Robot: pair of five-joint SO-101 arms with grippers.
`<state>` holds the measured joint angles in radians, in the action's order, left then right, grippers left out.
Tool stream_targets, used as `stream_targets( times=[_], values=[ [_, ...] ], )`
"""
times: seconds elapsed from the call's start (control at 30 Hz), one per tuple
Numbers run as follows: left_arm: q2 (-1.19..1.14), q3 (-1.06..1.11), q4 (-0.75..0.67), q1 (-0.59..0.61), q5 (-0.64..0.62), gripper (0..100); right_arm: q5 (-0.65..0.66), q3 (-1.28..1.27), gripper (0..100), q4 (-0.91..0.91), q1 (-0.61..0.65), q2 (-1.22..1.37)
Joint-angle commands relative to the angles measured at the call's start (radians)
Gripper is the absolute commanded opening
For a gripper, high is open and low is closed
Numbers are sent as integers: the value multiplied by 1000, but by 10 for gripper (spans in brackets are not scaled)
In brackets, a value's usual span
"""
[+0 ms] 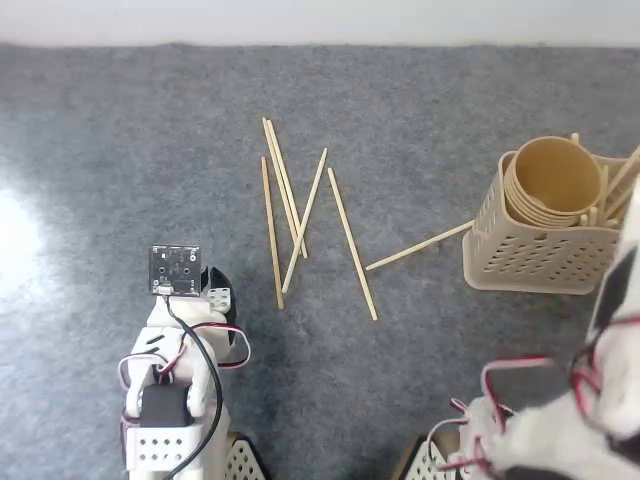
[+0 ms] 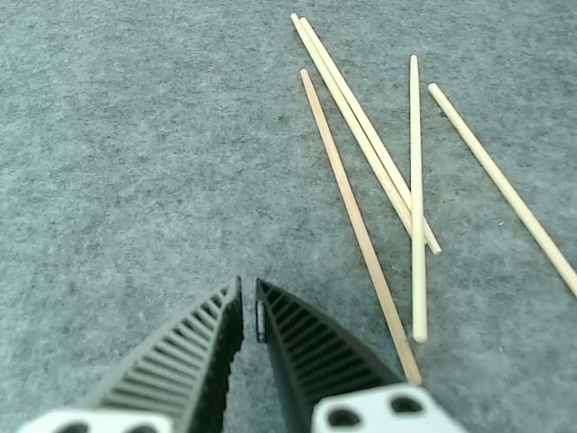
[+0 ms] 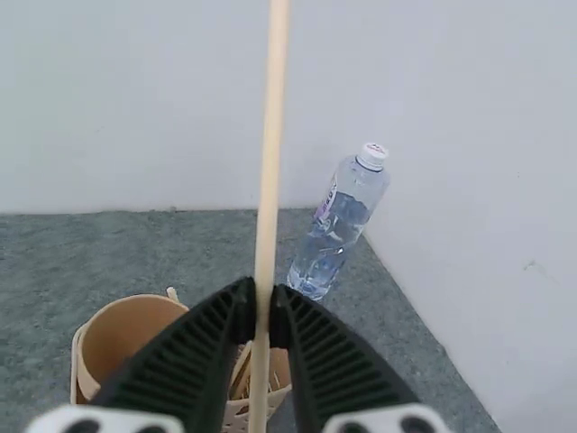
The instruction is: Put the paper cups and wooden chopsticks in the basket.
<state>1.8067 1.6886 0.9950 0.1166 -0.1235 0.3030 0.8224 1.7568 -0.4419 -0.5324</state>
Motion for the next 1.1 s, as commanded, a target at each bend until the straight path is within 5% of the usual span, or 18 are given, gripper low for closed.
stream_targets(
  times=[0.0, 0.2, 0.53, 1.07],
  values=[
    [9, -5, -17, -5, 12, 20, -9, -123, 8, 33, 8, -93],
    [9, -5, -17, -3, 12, 20, -9, -439, 9, -99, 4, -312],
    [9, -5, -17, -3, 12, 20, 32, -1235, 9, -676, -24, -763],
    [9, -5, -17, -8, 12, 20, 20, -1339, 9, -1167, -64, -432]
  ],
)
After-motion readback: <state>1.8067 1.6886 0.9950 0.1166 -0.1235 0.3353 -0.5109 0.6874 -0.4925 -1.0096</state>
